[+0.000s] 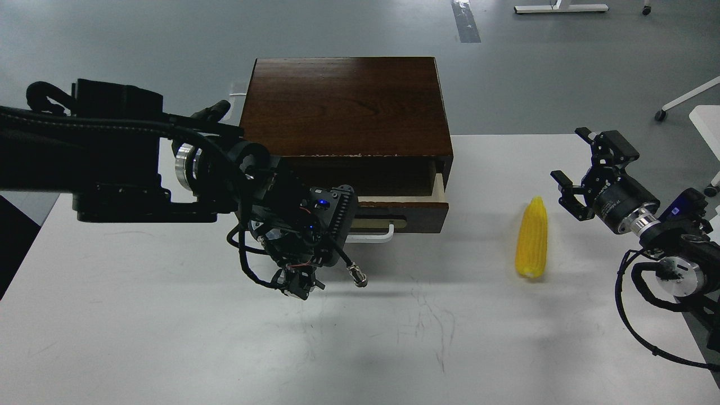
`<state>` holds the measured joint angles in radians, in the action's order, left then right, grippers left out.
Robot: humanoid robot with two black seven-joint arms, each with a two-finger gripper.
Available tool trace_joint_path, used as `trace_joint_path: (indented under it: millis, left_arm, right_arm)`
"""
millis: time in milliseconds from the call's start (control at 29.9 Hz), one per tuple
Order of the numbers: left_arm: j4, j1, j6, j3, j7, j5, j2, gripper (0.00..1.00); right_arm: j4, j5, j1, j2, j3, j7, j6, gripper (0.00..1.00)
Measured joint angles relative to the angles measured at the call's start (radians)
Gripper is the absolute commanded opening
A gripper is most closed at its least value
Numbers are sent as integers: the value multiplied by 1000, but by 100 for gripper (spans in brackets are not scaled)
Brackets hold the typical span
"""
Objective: Put corn in drawer with both arms
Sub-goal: 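Keep pulling the drawer farther open with the left gripper, then release the handle and lift the left gripper away from the box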
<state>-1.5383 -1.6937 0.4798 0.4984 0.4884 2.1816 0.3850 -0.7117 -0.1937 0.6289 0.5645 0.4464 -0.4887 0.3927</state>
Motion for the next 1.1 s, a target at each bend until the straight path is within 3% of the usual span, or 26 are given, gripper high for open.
trace_joint_path:
  millis: [803,1104]
  left_arm:
    - [-7,-38,-24,9,0,0,3,90]
    - [-78,-91,-24,-5,0,0,39,90]
  right_arm:
    - [3,-1,-6,0,0,0,0,100]
    - [3,-1,-6,0,0,0,0,100]
